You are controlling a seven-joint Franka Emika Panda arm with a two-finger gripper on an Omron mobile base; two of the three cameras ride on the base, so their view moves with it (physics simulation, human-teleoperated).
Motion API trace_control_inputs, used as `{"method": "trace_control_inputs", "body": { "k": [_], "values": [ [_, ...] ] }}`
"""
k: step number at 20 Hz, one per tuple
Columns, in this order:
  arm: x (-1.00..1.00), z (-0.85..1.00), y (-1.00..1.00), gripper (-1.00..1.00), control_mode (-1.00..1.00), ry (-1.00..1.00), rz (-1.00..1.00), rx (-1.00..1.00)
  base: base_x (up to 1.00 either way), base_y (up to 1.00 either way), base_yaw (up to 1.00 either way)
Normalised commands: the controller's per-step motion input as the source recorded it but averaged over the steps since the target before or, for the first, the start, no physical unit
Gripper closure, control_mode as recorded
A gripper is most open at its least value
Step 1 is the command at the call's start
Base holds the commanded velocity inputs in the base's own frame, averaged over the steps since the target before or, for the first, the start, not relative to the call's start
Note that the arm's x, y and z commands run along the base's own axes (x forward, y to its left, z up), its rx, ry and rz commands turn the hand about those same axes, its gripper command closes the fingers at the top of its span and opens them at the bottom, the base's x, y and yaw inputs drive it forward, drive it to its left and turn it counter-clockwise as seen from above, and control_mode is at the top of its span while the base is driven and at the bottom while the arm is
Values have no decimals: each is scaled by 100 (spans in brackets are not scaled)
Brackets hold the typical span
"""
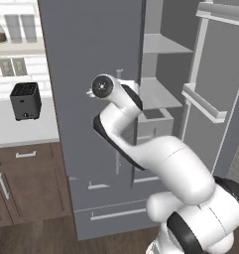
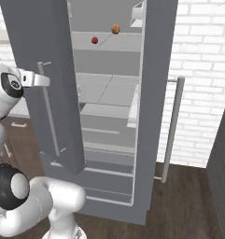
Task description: Take the strawberry from the fridge and place it on top of the pancake, located on the dining counter.
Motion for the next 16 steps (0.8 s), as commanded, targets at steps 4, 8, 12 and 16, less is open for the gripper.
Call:
{"method": "trace_control_inputs", "body": {
  "k": [4, 8, 12, 16],
  "values": [
    [-47, 0, 81, -100, -100, 0, -18, -7, 0, 0, 0],
    [-35, 0, 61, -100, -100, -11, -8, -6, 0, 0, 0],
    [-61, 0, 37, -100, -100, -26, -10, 0, 0, 0, 0],
    [-100, 5, 23, -100, -100, -17, -15, 0, 0, 0, 0]
  ]
}}
